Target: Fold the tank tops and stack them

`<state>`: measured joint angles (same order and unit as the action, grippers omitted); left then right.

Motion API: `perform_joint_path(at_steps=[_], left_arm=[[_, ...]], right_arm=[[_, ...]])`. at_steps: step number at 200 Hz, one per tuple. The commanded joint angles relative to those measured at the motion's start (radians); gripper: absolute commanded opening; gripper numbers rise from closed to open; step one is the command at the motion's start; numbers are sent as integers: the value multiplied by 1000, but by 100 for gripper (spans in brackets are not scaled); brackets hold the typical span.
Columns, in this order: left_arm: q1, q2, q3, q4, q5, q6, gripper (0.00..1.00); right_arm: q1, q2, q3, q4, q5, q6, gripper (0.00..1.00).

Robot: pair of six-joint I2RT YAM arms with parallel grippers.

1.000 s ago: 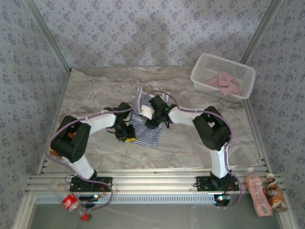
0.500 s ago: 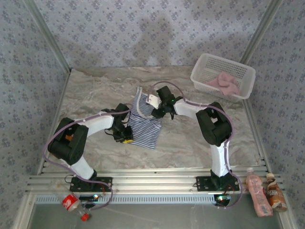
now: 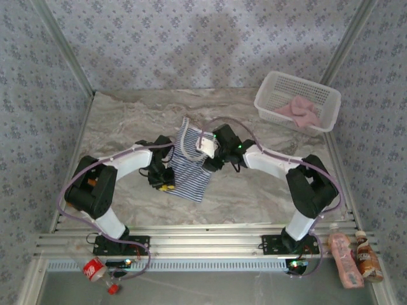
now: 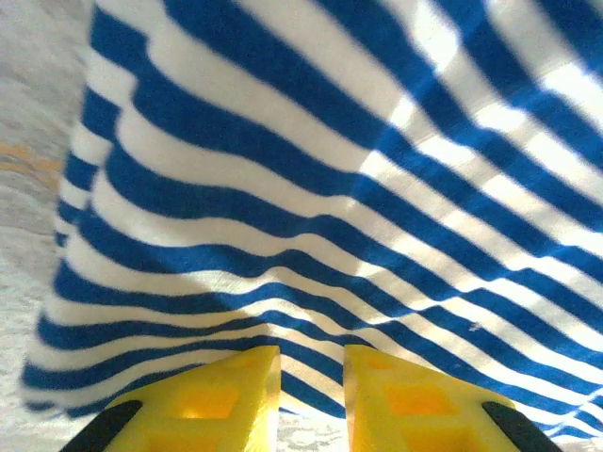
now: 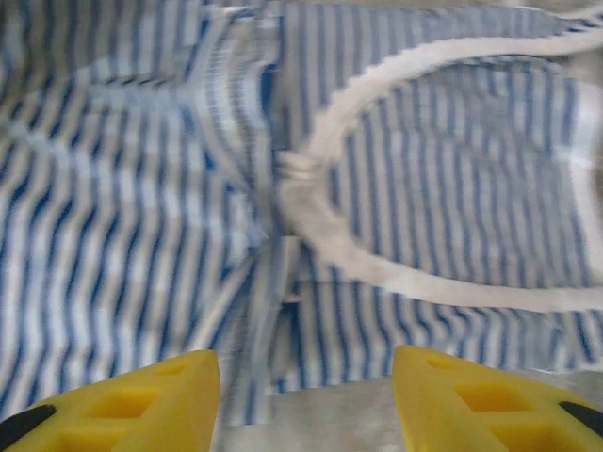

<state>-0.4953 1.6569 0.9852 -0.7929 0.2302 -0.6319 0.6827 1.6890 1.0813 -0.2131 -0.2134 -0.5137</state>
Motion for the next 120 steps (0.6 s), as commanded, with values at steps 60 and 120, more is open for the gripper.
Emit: perform_joint_path(at_steps=[60, 120], left_arm=[[39, 206, 274, -27, 4, 88, 27], [85, 332, 448, -47, 0, 152, 27]], right_arm=[[3, 93, -38, 38, 18, -55, 54], [-34, 168, 61, -11, 94, -7, 51]])
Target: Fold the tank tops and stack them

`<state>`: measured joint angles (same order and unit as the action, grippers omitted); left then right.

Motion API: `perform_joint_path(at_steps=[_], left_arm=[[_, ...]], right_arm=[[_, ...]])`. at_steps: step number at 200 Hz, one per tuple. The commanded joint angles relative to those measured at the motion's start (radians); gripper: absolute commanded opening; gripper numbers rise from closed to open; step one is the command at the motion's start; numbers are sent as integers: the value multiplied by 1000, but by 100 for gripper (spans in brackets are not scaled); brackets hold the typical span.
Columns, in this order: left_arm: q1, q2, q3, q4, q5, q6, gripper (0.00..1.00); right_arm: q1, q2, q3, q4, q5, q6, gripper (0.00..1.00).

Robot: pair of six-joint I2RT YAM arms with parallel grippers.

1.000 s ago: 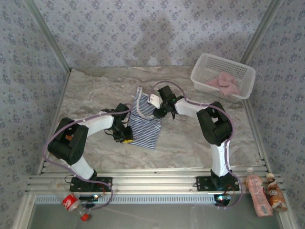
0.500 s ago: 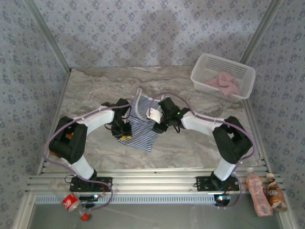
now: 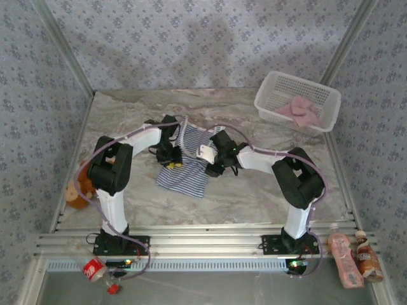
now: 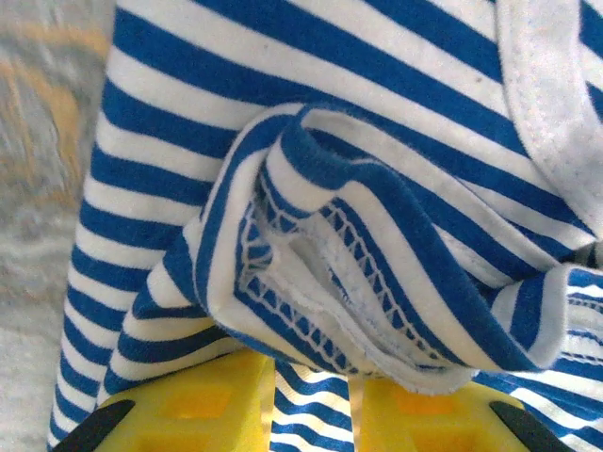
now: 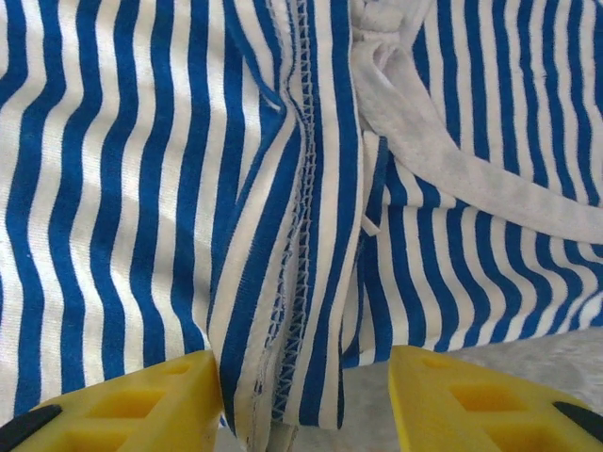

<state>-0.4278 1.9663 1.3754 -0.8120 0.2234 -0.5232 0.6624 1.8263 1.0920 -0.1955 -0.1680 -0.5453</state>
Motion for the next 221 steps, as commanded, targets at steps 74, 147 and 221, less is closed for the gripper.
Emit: perform_joint_path(at_steps=[74, 147, 221], left_arm=[[69, 99, 144, -54, -20, 99, 28], [89, 56, 216, -107, -52, 124, 40], [96, -244, -101, -137, -5, 28, 48]], right_arm=[[-79, 73, 135, -48, 55, 235, 50], [-119, 58, 167, -39, -60, 380, 49], [13, -172, -146, 88, -97, 29, 57]])
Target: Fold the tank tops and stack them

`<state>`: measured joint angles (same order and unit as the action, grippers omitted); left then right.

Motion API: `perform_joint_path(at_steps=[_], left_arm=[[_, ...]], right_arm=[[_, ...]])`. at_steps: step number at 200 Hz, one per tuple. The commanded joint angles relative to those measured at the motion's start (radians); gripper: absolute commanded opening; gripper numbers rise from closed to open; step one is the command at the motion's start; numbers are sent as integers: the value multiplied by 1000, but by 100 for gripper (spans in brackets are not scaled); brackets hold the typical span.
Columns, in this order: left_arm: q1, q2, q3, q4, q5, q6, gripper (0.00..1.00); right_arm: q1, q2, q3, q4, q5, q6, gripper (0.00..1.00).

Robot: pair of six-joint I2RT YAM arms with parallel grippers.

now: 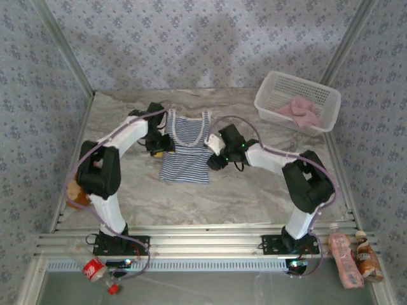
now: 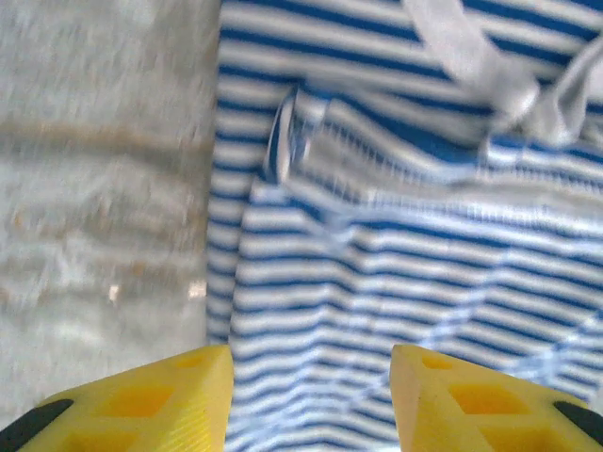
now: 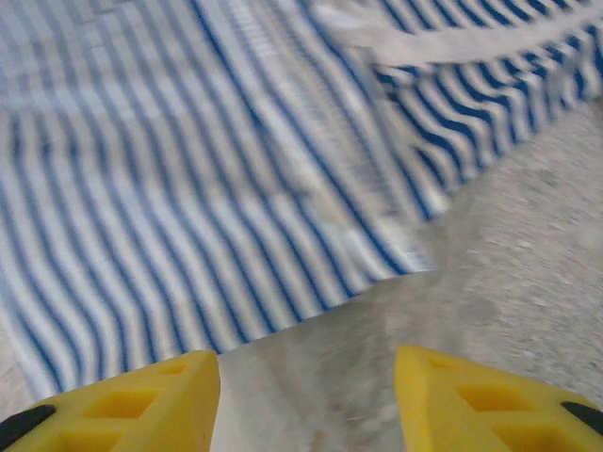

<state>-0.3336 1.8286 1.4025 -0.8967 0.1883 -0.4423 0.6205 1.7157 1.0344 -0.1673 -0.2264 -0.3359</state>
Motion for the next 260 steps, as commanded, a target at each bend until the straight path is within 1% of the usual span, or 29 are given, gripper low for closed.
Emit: perform_joint_path(at_steps=[1, 11, 22, 33, 44, 70, 97, 127, 136, 146, 158, 176, 197, 213, 227, 241, 260], left_arm=[[2, -111, -132, -53, 29, -55, 48], [2, -152, -202, -42, 24, -76, 49], [2, -189, -274, -4, 49, -110, 49], [2, -211, -333, 41, 79, -143, 49], [2, -220, -372, 84, 77, -165, 50], [3, -212, -416, 191, 84, -219, 50], [2, -190, -447, 246, 94, -243, 48], [2, -173, -477, 278, 103, -246, 43], [-1, -164, -481, 290, 110, -247, 41], [-4, -154, -483, 293, 114, -246, 38], [-8, -147, -477, 294, 116, -242, 32], [-10, -141, -466, 283, 110, -234, 22], [-9, -144, -444, 253, 103, -215, 13], [-8, -160, -422, 225, 102, -202, 7], [-9, -188, -405, 153, 99, -191, 4], [-8, -227, -391, 93, 92, -180, 3], [-8, -288, -375, 7, 84, -165, 3]], right_arm=[[58, -62, -92, 61, -40, -184, 57], [86, -73, -120, 65, -52, -231, 58], [115, -78, -142, 78, -57, -273, 58], [143, -75, -156, 88, -42, -312, 59], [169, -62, -162, 108, -18, -335, 59], [209, -26, -163, 177, 54, -360, 60], [235, 19, -155, 231, 137, -407, 60], [238, 74, -125, 218, 160, -427, 58], [236, 88, -123, 226, 172, -429, 55], [234, 100, -115, 223, 179, -431, 50], [235, 107, -106, 213, 186, -432, 40], [240, 105, -105, 211, 192, -432, 28], [244, 95, -102, 192, 194, -417, 17], [247, 75, -97, 170, 181, -390, 12], [248, 49, -96, 146, 160, -350, 8], [252, 14, -91, 105, 121, -306, 4], [264, -45, -89, 40, 57, -250, 3]])
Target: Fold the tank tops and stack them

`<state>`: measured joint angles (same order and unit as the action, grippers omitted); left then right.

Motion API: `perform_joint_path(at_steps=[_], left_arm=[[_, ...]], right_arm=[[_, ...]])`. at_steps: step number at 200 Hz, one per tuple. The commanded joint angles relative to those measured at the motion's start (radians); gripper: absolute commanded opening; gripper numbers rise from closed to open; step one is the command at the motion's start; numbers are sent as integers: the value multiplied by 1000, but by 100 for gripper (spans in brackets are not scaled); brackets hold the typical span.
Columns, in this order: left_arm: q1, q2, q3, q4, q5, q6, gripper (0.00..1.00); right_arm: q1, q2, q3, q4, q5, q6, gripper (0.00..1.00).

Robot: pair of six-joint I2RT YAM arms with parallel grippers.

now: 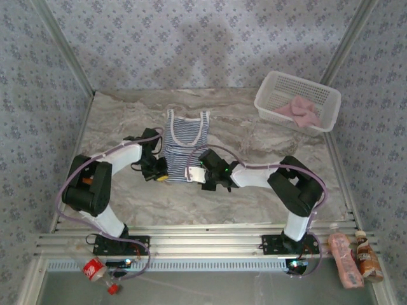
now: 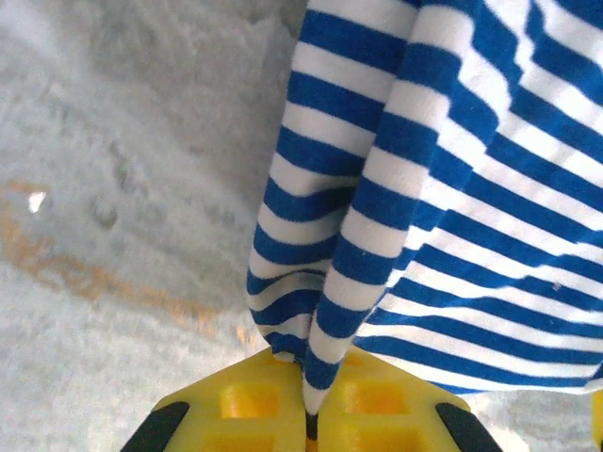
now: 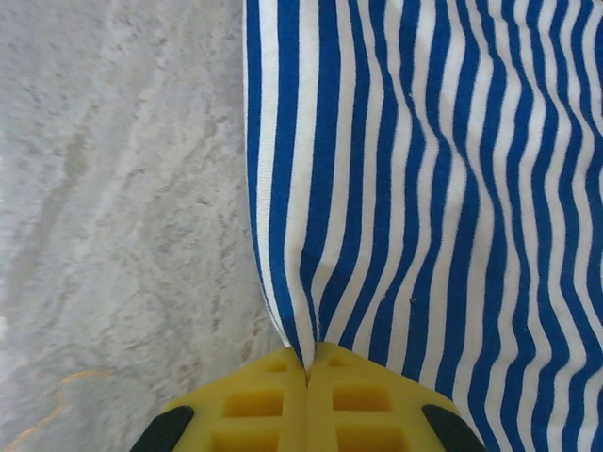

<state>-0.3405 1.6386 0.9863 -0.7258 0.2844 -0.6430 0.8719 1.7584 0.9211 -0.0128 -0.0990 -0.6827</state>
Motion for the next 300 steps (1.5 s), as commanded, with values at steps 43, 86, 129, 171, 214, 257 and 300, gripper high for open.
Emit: perform_joint_path(at_steps=[43, 86, 129, 171, 214, 257, 300], left_arm=[[-2, -239, 44, -323, -8, 36, 4], [-2, -384, 107, -508, -70, 28, 5], [14, -455, 212, -628, -125, 30, 6], [46, -384, 282, -581, -131, 80, 9], [96, -172, 315, -370, -89, 141, 11], [110, 78, 436, -276, -56, 198, 12], [110, 262, 536, -238, 19, 235, 14]], right_arm=[[47, -224, 39, -271, -257, 222, 3], [91, -318, 78, -345, -424, 330, 3], [99, -347, 185, -414, -554, 373, 3], [52, -318, 242, -421, -639, 399, 4], [-88, -156, 280, -341, -675, 355, 5], [-176, 28, 374, -357, -702, 296, 6], [-252, 123, 405, -377, -704, 343, 7]])
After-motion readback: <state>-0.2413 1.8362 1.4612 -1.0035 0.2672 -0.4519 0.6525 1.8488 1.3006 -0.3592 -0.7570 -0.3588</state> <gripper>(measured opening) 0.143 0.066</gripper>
